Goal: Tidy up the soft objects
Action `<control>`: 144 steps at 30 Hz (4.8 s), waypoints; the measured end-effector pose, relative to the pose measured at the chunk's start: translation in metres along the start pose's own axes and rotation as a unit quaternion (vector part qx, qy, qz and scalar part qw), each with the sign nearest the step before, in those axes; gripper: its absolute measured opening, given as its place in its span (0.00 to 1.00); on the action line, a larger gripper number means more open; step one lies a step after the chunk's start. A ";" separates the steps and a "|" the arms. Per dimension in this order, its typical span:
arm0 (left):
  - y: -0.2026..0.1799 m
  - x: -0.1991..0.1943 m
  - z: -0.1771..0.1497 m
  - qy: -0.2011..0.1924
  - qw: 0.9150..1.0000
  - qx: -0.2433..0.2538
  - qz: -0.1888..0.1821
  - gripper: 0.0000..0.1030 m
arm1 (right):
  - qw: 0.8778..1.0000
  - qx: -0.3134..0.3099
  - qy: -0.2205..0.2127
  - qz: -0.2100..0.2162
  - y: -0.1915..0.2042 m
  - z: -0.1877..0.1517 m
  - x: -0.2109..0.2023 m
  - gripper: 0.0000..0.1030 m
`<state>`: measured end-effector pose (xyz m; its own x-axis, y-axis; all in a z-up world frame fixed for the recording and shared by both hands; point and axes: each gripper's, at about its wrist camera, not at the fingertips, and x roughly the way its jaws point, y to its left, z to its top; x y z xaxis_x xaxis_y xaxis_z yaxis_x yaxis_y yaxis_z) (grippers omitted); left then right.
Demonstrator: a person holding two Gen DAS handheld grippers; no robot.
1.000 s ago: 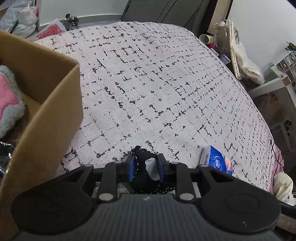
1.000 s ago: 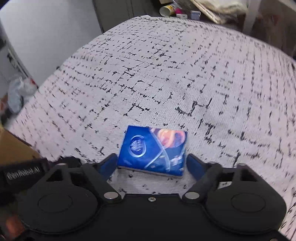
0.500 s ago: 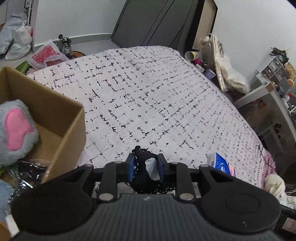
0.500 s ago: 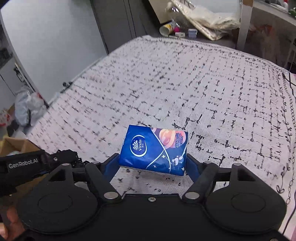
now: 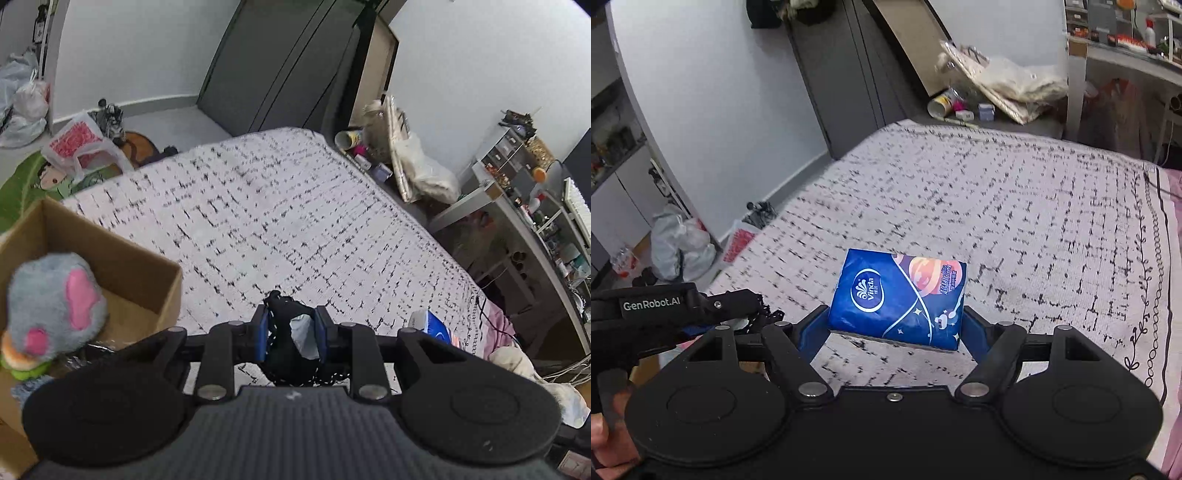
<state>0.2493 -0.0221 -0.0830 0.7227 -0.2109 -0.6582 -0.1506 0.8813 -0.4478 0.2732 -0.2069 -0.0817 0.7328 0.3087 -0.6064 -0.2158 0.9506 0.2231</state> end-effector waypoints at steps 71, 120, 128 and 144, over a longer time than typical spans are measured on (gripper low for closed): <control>0.143 -0.045 0.036 0.007 0.996 -0.080 0.037 0.24 | 0.993 -0.036 0.057 0.097 0.134 -0.033 0.015 0.94; 0.044 -0.137 0.008 -0.010 0.994 0.042 0.097 0.91 | 0.997 0.011 0.017 0.075 0.070 -0.022 -0.118 1.00; 0.025 -0.168 -0.008 -0.007 0.994 0.068 0.080 0.99 | 0.998 0.019 0.005 0.066 0.060 -0.034 -0.156 1.00; 0.001 -0.222 -0.029 -0.027 0.992 0.102 0.067 0.99 | 0.998 0.033 -0.020 0.048 0.052 -0.053 -0.216 1.00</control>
<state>0.0692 0.0136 0.0456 0.7413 -0.0681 -0.6678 -0.1121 0.9683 -0.2232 0.0694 -0.2220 0.0206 0.7357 0.3961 -0.5494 -0.2453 0.9119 0.3290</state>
